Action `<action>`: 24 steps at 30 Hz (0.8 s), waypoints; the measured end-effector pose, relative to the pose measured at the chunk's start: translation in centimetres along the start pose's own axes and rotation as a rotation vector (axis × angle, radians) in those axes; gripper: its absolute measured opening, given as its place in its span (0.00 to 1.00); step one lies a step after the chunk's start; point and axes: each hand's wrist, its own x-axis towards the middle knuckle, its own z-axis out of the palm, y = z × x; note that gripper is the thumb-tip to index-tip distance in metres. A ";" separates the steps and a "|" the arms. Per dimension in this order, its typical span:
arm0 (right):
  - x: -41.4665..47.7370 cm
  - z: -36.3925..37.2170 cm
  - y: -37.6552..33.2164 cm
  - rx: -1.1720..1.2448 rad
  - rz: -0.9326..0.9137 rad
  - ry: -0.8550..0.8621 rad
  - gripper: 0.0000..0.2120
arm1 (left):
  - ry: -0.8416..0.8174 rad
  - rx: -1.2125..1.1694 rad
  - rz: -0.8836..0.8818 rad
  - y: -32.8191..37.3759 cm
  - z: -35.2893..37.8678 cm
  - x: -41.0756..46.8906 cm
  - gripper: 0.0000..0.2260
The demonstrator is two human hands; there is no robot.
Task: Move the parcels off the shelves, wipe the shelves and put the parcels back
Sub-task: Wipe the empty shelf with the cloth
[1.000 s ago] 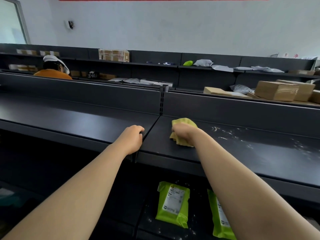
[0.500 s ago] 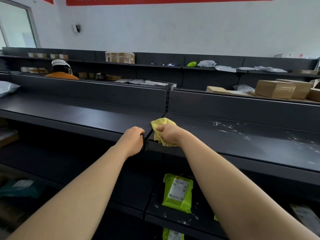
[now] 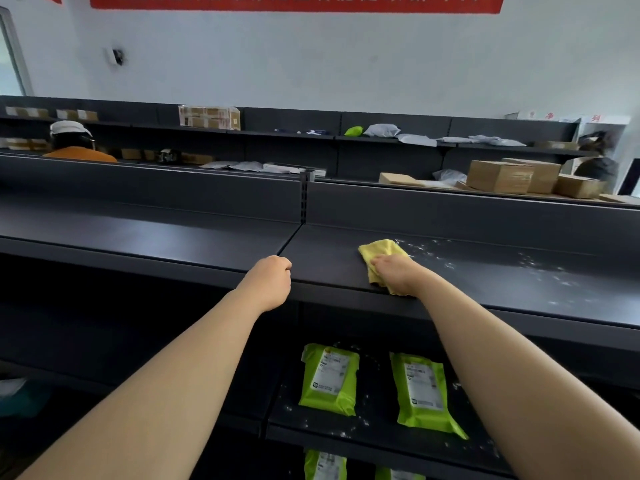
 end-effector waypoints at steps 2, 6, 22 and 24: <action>-0.1 -0.4 1.4 -0.003 0.027 0.060 0.16 | 0.005 0.003 -0.016 0.4 0.3 0.4 0.12; 0.7 -0.2 1.7 -0.156 -0.030 0.033 0.18 | -0.005 0.041 -0.005 1.0 0.5 1.2 0.12; 10.1 -0.3 2.4 -0.206 -0.089 -0.175 0.24 | 0.005 0.083 0.025 4.5 3.8 7.1 0.15; 11.0 -1.4 5.0 -0.212 0.005 -0.151 0.23 | -0.003 0.069 0.016 5.2 4.3 7.8 0.16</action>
